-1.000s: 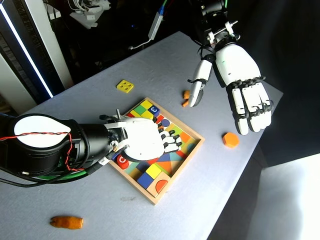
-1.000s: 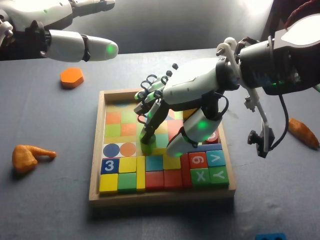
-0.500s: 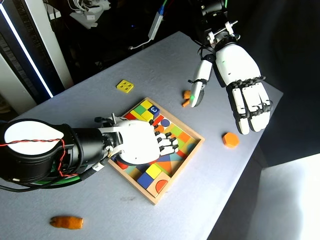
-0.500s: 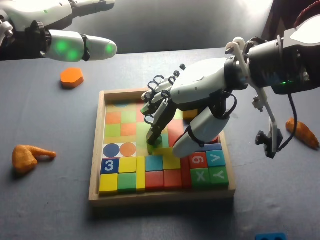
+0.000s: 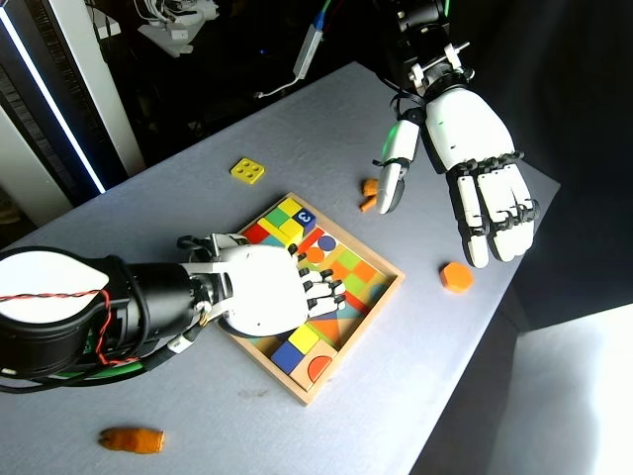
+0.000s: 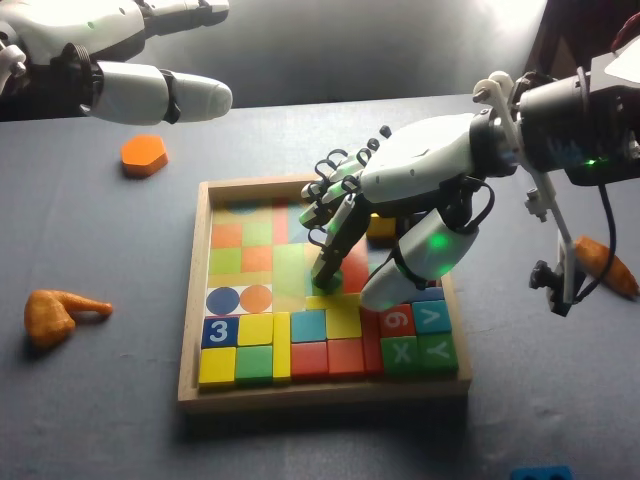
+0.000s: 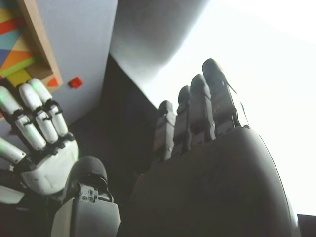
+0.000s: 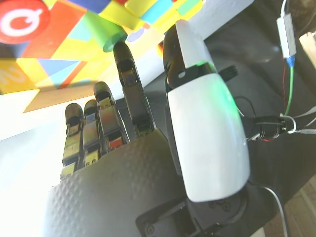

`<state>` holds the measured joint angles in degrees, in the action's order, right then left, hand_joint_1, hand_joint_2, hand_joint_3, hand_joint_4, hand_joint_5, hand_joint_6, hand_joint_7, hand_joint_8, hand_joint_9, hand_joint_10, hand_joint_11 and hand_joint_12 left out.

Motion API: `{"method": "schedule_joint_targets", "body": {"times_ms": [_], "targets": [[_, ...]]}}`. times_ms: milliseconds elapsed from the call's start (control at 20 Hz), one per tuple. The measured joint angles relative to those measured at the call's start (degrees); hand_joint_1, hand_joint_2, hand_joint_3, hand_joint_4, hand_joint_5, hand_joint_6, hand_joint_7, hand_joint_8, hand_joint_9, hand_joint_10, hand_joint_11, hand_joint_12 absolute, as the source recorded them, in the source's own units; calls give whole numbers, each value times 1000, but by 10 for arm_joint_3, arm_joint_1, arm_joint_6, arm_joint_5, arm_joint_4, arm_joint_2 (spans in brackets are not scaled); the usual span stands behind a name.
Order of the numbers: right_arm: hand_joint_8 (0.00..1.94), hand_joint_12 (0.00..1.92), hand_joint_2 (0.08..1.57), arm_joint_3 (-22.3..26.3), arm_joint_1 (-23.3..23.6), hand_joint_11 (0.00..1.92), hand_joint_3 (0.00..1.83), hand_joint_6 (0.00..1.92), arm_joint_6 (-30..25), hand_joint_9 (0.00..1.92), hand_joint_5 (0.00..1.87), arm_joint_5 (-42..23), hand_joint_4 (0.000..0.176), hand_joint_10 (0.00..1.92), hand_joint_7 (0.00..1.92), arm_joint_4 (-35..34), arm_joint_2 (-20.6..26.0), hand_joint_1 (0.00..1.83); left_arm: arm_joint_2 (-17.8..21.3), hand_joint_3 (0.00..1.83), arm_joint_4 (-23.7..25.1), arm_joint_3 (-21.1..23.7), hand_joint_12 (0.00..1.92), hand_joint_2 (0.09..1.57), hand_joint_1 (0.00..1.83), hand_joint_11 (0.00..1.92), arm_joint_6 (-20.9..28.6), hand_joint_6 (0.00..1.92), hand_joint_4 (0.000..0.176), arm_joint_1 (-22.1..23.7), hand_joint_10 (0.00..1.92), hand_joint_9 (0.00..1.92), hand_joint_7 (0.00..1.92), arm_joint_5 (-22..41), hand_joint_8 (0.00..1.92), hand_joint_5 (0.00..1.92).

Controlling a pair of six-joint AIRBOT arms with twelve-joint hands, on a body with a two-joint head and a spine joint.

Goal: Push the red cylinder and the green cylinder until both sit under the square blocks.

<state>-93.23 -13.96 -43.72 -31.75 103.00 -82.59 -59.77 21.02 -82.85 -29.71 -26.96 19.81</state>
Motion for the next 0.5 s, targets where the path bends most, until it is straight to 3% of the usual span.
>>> {"method": "schedule_joint_targets", "body": {"times_ms": [150, 200, 300, 500], "targets": [[0, 356, 1110, 0, -2, 0, 1, 3, -3, 20, 677, -1, 176, 1, 182, -2, 5, 346, 0, 6, 0, 0, 453, 1168, 0, 0, 0, 0, 77, -5, 2, 87, 59, -1, 2, 84], [1, 388, 1113, 1, -2, 0, 1, 2, -4, 23, 681, -2, 176, 1, 184, -2, 7, 349, 0, 3, -2, 0, 452, 1163, 0, 0, 0, 0, 89, -5, 3, 89, 62, -2, 3, 84], [0, 428, 1113, 2, -2, 0, 0, 3, -4, 20, 690, -2, 175, 0, 184, -1, 11, 361, 1, 0, -3, 0, 426, 1163, 0, 0, 0, 1, 77, -5, 3, 88, 74, -1, 2, 89], [2, 418, 1117, 6, -3, 0, 2, 0, -12, 20, 698, -2, 175, 0, 184, 3, 19, 351, 2, 0, -5, 1, 385, 1144, 0, 0, 0, 1, 89, -5, 1, 86, 64, -1, 4, 100]]}}
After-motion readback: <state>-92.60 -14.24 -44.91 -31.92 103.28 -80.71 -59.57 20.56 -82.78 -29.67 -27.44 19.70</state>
